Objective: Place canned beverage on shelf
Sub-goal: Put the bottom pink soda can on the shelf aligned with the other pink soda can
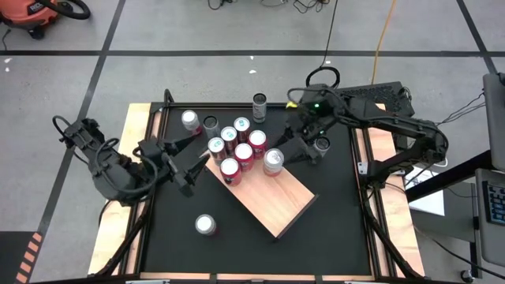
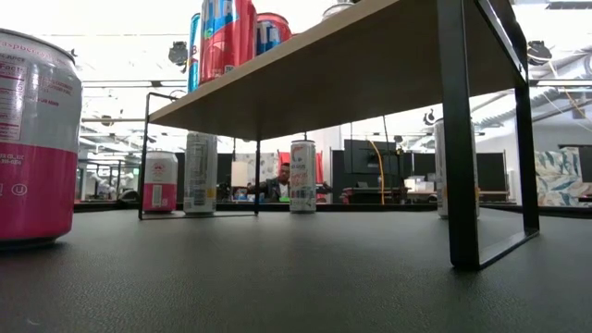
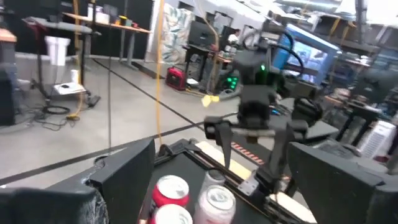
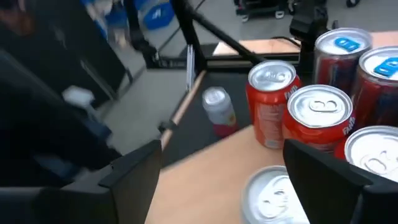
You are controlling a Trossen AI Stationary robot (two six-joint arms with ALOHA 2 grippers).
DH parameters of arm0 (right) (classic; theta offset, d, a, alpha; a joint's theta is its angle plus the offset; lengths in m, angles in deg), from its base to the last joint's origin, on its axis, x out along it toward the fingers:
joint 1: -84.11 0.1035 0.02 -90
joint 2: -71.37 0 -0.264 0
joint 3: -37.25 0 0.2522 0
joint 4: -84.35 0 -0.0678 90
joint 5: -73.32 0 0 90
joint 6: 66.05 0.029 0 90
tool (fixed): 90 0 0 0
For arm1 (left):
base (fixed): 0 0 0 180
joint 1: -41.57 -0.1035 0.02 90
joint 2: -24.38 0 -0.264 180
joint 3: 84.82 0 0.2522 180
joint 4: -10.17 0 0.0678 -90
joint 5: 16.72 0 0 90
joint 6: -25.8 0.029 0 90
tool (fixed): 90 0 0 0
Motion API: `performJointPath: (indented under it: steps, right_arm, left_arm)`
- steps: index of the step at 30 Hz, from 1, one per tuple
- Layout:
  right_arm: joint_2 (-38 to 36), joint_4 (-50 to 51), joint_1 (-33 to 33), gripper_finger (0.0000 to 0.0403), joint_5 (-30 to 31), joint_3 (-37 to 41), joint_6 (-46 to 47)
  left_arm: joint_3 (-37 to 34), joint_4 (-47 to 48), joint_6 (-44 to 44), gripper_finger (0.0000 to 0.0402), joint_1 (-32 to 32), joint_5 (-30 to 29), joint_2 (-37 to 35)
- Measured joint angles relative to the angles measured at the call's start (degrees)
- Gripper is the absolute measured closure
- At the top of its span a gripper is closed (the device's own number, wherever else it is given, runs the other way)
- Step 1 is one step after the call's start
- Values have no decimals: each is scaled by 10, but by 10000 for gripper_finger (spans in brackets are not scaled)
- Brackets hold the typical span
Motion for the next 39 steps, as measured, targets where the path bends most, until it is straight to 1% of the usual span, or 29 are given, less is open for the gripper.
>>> performJointPath:
  steps: [1,4,8,10,11,16,19,21,23,26,31,33,36,39]
  right_arm:
    - [-5,0,2,89,0,0,26]
    - [-17,0,20,90,-15,0,89]
    - [-22,-12,52,90,-14,0,223]
    - [-22,-28,67,90,-13,0,258]
    - [-22,-36,76,90,-2,0,269]
    - [-25,-49,134,90,88,0,313]
    - [-27,-63,172,90,150,0,337]
    - [-26,-62,196,90,197,0,355]
    - [-26,-61,219,90,247,0,375]
    - [-26,-67,248,90,309,0,395]
    - [-26,-74,281,90,378,0,409]
    - [-26,-74,288,90,399,0,408]
    - [-26,-74,295,90,423,0,408]
    - [-26,-76,297,90,427,0,403]
  left_arm:
    - [0,3,-7,36,6,9,0]
    - [0,40,-49,36,20,60,-1]
    - [0,139,-170,37,30,155,1]
    - [0,181,-228,37,30,209,6]
    - [0,204,-253,37,32,237,10]
    - [0,320,-383,37,49,362,29]
    - [0,429,-449,37,61,450,49]
    - [0,510,-492,37,67,497,62]
    - [-6,563,-506,37,74,534,72]
    - [-35,560,-480,37,91,554,76]
    - [-94,500,-476,37,114,577,63]
    - [-106,497,-474,37,118,575,63]
    - [-118,479,-439,37,120,567,63]
    - [-135,447,-402,37,115,564,63]
